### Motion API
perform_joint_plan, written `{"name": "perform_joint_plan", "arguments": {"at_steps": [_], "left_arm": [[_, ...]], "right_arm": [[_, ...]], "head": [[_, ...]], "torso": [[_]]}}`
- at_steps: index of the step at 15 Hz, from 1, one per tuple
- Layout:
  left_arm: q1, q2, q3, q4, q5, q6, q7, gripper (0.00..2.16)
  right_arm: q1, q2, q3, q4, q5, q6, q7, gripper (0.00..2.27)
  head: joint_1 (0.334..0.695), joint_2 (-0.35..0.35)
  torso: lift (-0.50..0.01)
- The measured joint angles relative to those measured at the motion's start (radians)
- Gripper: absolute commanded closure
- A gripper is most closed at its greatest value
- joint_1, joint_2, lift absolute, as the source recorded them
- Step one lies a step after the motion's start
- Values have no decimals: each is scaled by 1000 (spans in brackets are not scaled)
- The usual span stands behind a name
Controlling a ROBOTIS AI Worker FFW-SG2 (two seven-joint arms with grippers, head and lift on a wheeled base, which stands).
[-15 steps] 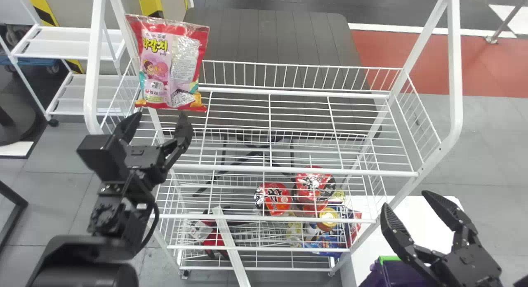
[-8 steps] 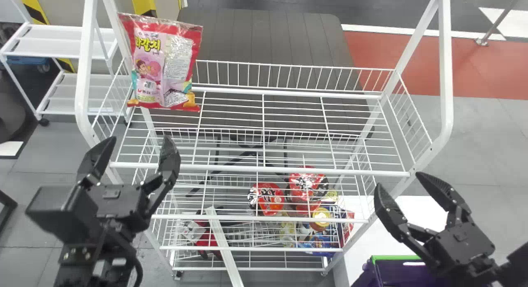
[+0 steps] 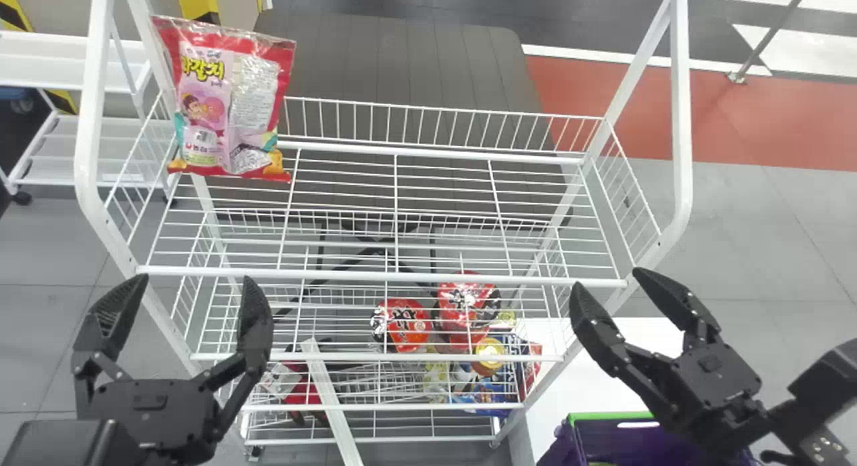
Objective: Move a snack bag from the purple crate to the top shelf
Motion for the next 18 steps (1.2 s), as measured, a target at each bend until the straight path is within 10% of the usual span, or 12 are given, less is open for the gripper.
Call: {"name": "perform_joint_plan", "arguments": {"at_steps": [18], "left_arm": [[78,20,-83,-64,-18,-3,60,134]], "right_arm": [[19,-9,91,19,13,-89,-25,174]], "head": [[695,-117]], "torso": [[0]]}}
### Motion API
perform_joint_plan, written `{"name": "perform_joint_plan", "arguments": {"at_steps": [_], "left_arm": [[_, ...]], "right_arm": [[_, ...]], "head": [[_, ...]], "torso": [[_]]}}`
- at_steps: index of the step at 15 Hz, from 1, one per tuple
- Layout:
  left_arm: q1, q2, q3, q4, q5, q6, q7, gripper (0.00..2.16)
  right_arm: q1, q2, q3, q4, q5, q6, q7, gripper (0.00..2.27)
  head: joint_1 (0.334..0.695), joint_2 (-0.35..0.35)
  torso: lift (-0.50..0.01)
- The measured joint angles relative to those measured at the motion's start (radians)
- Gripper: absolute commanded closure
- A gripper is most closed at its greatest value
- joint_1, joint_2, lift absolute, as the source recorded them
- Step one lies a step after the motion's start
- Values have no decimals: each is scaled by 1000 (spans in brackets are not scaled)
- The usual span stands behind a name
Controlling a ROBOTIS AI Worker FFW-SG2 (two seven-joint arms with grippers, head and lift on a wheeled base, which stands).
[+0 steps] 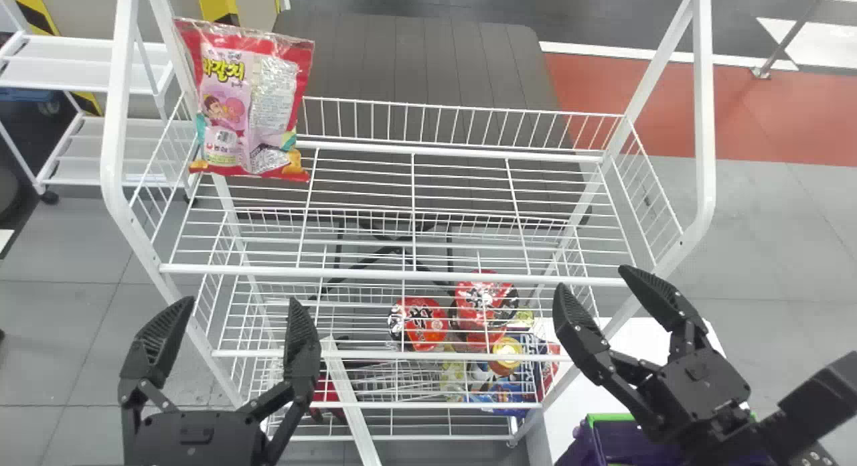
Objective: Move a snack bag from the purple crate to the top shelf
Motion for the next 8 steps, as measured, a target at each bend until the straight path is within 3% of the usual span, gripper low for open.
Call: {"name": "perform_joint_plan", "arguments": {"at_steps": [8], "left_arm": [[3,3,-10,6,-2,-15,11,134]], "right_arm": [[2,-1,-3,1,-8,2,0,178]], "head": [[695,-124]], "torso": [[0]]}}
